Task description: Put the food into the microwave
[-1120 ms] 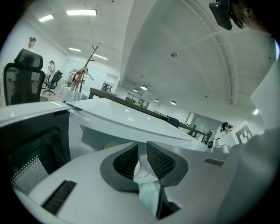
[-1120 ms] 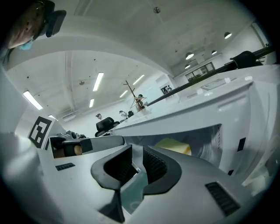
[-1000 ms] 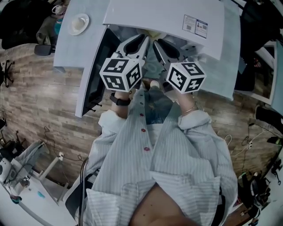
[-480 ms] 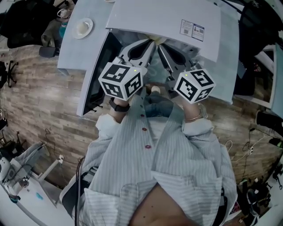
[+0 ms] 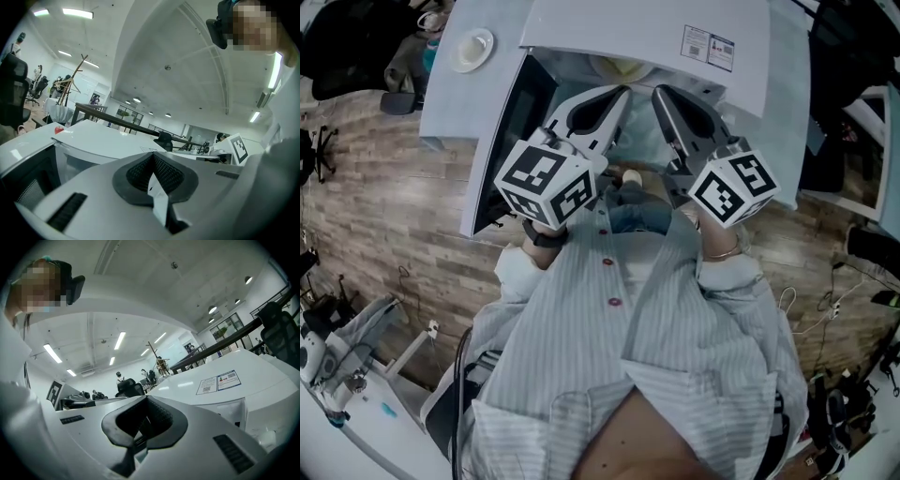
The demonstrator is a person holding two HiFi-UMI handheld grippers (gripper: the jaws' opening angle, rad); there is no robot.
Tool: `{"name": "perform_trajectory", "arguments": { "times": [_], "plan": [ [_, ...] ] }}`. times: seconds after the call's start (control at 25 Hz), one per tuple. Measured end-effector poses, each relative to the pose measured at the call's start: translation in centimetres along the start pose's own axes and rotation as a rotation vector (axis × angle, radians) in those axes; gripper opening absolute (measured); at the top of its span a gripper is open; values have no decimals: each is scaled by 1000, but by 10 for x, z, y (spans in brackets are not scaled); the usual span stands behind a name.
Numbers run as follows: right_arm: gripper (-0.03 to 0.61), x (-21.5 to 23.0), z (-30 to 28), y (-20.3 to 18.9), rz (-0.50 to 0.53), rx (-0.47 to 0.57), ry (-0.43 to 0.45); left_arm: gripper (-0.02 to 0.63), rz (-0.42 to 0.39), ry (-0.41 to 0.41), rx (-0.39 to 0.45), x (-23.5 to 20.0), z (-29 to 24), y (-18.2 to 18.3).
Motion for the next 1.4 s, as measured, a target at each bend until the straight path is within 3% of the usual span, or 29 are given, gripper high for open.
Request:
{"name": "perform_trajectory", "arguments": {
  "times": [0.44, 1.4],
  "plan": [
    [32, -2, 10, -4, -3, -29, 7, 8, 16, 38, -1, -9, 12, 0],
    [32, -3, 10, -15, -10, -52, 6, 8, 36, 38, -7, -6, 14, -11]
  ]
}}
Point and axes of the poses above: the fingertips, and each gripper's own axes: z backward along the fingers, x to its right, y out of its top, the point moved 9 cm from there along z, backward along the fingers, and after that the axes turned 6 degrees about x, right-handed, at the moved point
